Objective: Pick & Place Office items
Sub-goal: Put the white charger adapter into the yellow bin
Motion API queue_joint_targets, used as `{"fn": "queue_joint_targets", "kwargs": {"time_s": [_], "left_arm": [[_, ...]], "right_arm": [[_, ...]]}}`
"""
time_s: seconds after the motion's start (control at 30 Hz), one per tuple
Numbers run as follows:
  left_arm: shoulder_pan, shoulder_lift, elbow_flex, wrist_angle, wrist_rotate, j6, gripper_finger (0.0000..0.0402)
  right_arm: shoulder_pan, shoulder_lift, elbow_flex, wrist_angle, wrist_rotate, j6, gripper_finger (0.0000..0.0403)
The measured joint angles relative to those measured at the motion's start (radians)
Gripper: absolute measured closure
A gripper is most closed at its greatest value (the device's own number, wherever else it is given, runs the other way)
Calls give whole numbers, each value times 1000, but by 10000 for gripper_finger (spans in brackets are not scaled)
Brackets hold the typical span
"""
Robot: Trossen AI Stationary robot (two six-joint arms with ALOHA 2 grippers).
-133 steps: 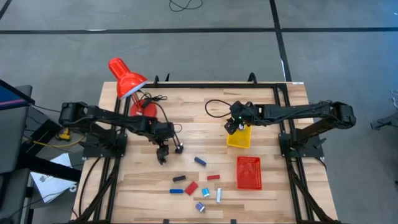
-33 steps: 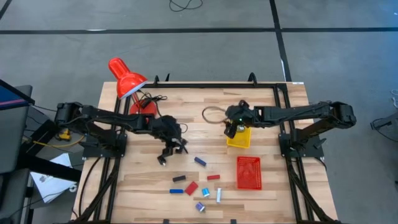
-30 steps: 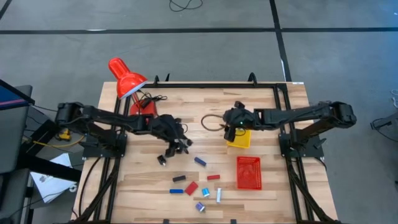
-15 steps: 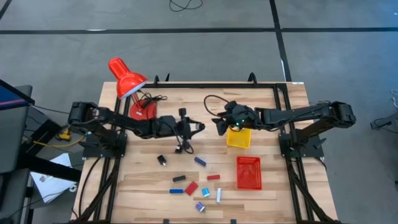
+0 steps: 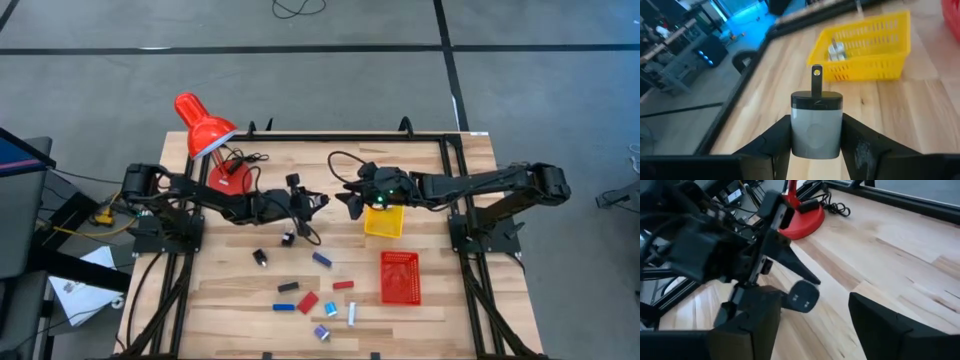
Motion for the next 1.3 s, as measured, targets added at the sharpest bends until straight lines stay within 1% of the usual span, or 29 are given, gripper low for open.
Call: {"fn": "queue_joint_targets", "kwargs": {"time_s": [0.1,0.27,0.4,0.47,0.63,0.73,0.83,0.93,1.1,1.3], "left_arm": [[0,0,1,12,-1,0,259],[0,0,0,16,-3,0,259],[0,0,0,18,-3,0,259],[0,0,0,18,-3,0,259],[0,0,0,28,-3,0,259],[0,0,0,32,-3,0,259],[0,0,0,31,-3,0,259],[0,0,0,20,-3,-1,259],[0,0,0,0,-3,-1,259],[0,0,0,-40,-2,-33,259]], "right_arm": [[7,0,0,-2,-3,-3,147],[9,0,0,-1,-29,-71,96],[3,0,0,2,-26,-65,69],[0,0,0,-6,-26,-13,62],[-10,0,0,-28,-23,69,60],[-27,3,0,-34,-23,92,68],[-39,33,0,-35,-20,95,78],[-42,83,1,17,-30,114,84],[-46,143,1,121,-130,129,85],[-47,164,0,188,-132,130,85]]}}
